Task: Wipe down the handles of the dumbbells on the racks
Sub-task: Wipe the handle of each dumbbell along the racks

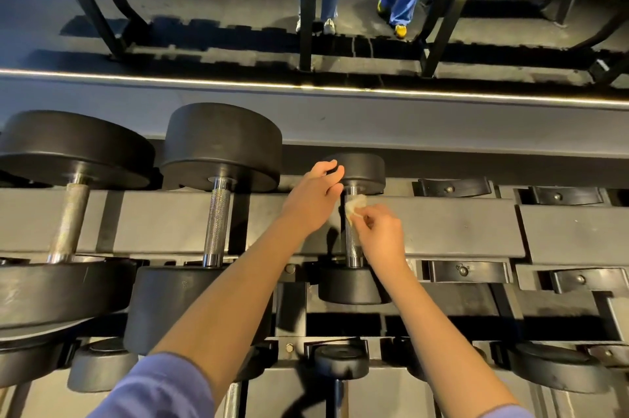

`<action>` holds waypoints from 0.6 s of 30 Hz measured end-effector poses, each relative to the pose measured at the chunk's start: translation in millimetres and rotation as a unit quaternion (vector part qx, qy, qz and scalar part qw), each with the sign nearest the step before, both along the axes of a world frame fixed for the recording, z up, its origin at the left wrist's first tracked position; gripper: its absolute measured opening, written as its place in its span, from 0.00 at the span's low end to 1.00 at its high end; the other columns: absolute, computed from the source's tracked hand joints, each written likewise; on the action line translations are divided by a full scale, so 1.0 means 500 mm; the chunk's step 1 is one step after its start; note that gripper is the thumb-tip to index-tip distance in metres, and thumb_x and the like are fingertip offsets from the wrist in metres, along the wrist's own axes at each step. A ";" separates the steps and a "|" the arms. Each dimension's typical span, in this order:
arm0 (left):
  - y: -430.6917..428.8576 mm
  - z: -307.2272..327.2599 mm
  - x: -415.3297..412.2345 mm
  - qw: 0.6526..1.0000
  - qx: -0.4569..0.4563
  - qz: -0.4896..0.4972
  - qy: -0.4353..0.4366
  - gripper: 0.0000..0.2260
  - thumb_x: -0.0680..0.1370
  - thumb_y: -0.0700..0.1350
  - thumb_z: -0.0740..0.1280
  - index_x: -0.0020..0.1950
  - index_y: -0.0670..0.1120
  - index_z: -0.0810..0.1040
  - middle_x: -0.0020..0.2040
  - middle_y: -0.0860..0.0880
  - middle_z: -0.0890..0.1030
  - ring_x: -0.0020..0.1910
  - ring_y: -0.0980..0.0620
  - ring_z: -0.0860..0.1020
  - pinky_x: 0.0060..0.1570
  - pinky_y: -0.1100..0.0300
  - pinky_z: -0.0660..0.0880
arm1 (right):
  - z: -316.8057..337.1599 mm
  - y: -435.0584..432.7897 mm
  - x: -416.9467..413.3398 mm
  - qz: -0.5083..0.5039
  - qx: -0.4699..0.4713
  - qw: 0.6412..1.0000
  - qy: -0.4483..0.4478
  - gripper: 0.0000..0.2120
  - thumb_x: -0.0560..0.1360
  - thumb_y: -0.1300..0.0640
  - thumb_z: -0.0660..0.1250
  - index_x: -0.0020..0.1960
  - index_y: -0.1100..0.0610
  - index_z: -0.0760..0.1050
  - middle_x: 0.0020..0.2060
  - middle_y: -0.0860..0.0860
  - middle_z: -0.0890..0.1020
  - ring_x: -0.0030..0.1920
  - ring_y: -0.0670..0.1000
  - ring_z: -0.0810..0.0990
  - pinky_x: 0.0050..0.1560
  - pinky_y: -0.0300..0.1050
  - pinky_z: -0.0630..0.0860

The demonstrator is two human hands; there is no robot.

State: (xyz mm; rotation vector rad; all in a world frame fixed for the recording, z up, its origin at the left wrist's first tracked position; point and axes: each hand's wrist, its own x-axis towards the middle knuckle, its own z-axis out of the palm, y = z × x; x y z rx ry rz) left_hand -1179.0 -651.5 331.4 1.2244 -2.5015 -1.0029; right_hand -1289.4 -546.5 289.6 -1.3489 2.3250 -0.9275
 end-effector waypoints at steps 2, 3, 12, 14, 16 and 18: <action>-0.001 -0.001 0.001 1.000 0.003 0.002 0.009 0.19 0.84 0.47 0.53 0.75 0.49 0.63 0.76 0.53 0.59 0.72 0.53 0.63 0.66 0.54 0.67 | 0.004 0.023 -0.010 0.037 0.037 0.999 -0.015 0.08 0.76 0.61 0.67 0.52 0.63 0.81 0.44 0.53 0.77 0.43 0.49 0.75 0.40 0.31 0.65; -0.002 -0.001 0.001 1.000 0.008 0.005 0.015 0.19 0.84 0.47 0.53 0.75 0.49 0.64 0.76 0.53 0.59 0.72 0.53 0.63 0.66 0.53 0.67 | 0.007 0.033 -0.015 0.054 0.062 0.996 -0.023 0.10 0.75 0.61 0.67 0.56 0.61 0.80 0.48 0.53 0.77 0.45 0.48 0.74 0.44 0.33 0.67; 0.002 -0.001 0.001 0.999 0.025 0.014 0.034 0.19 0.83 0.46 0.54 0.75 0.50 0.64 0.76 0.53 0.60 0.71 0.53 0.63 0.66 0.51 0.67 | 0.018 0.012 -0.012 -0.006 0.041 0.997 -0.062 0.13 0.75 0.64 0.68 0.59 0.60 0.79 0.53 0.56 0.81 0.51 0.54 0.79 0.56 0.48 0.76; 0.007 0.002 0.003 0.999 0.027 0.014 0.031 0.20 0.83 0.46 0.54 0.76 0.50 0.62 0.76 0.54 0.59 0.71 0.53 0.64 0.65 0.53 0.68 | 0.018 0.000 -0.006 -0.020 0.025 0.997 -0.067 0.13 0.75 0.64 0.68 0.59 0.60 0.79 0.53 0.56 0.81 0.51 0.54 0.80 0.56 0.49 0.77; 0.017 0.005 0.005 0.999 0.031 0.009 0.024 0.21 0.83 0.46 0.54 0.77 0.50 0.60 0.77 0.55 0.57 0.72 0.52 0.63 0.65 0.56 0.66 | 0.017 0.001 -0.003 -0.023 0.027 0.997 -0.066 0.12 0.75 0.64 0.68 0.58 0.61 0.80 0.52 0.57 0.82 0.51 0.55 0.80 0.55 0.49 0.76; 0.025 0.007 0.011 0.999 0.035 0.007 0.014 0.21 0.83 0.45 0.55 0.77 0.50 0.58 0.77 0.55 0.56 0.72 0.53 0.62 0.64 0.59 0.64 | 0.018 0.010 0.001 -0.022 0.046 0.997 -0.064 0.10 0.75 0.63 0.68 0.56 0.62 0.81 0.49 0.58 0.82 0.50 0.56 0.80 0.53 0.48 0.76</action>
